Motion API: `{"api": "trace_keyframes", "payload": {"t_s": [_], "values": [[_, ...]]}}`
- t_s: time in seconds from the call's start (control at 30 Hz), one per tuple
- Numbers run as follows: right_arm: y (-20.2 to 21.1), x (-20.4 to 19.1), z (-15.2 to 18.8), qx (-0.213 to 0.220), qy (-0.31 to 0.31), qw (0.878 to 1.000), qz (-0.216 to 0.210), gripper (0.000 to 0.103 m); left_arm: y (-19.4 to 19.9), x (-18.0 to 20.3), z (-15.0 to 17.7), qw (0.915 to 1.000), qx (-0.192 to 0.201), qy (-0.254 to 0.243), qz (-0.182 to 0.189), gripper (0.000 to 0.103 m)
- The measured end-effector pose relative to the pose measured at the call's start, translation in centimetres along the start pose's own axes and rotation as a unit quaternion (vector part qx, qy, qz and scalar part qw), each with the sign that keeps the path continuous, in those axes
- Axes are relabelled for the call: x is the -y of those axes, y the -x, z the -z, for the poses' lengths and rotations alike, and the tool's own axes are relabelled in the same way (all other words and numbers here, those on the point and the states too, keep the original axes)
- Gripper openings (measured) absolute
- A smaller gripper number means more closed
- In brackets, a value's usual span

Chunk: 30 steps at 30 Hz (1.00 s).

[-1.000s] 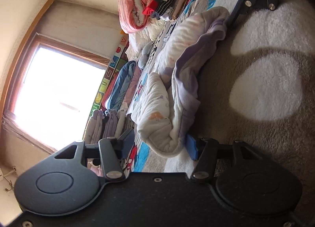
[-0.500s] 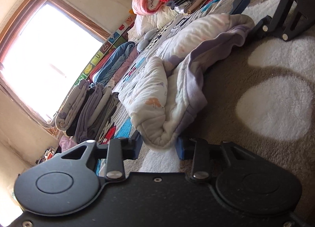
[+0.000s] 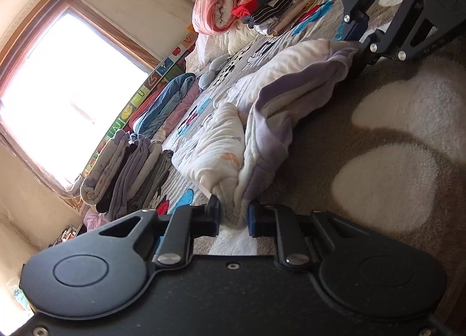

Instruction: Fold clothes

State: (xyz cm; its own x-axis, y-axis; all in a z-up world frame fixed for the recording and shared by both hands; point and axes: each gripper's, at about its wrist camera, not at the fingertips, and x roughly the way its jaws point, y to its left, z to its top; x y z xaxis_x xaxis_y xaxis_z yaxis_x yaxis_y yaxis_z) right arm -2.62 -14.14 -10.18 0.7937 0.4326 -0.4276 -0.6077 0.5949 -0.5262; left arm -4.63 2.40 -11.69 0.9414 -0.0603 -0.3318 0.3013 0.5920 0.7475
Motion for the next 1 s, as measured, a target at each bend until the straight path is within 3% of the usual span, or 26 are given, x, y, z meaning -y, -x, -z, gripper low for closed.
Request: {"api": "trace_keyframes", "payload": {"t_s": [0.27, 0.4, 0.53, 0.73, 0.9, 1.0], "values": [[5.7, 1.1, -1.2, 0.016, -0.017, 1.0, -0.013, 0.018, 5.2, -1.6, -1.1, 0.9987, 0.031, 0.036, 0.016, 0.015], [8.3, 1.5, -1.9, 0.041, -0.031, 0.999, -0.01, 0.018, 5.8, -4.4, -1.7, 0.9934, 0.043, 0.105, 0.016, 0.015], [8.8, 3.3, -3.0, 0.067, -0.069, 0.995, -0.007, 0.018, 4.8, -7.6, -3.1, 0.9821, 0.041, 0.181, 0.029, 0.016], [7.9, 8.5, -5.4, 0.111, -0.157, 0.981, 0.0, 0.019, 1.8, -12.8, -5.4, 0.9505, 0.047, 0.301, 0.063, 0.017], [5.1, 13.5, -5.7, 0.142, -0.257, 0.956, -0.009, 0.021, -2.4, -15.8, -5.6, 0.9197, 0.051, 0.379, 0.09, 0.017], [2.3, 16.3, -4.3, 0.155, -0.329, 0.931, -0.031, 0.025, -5.1, -17.2, -5.0, 0.9024, 0.052, 0.414, 0.109, 0.017]]}}
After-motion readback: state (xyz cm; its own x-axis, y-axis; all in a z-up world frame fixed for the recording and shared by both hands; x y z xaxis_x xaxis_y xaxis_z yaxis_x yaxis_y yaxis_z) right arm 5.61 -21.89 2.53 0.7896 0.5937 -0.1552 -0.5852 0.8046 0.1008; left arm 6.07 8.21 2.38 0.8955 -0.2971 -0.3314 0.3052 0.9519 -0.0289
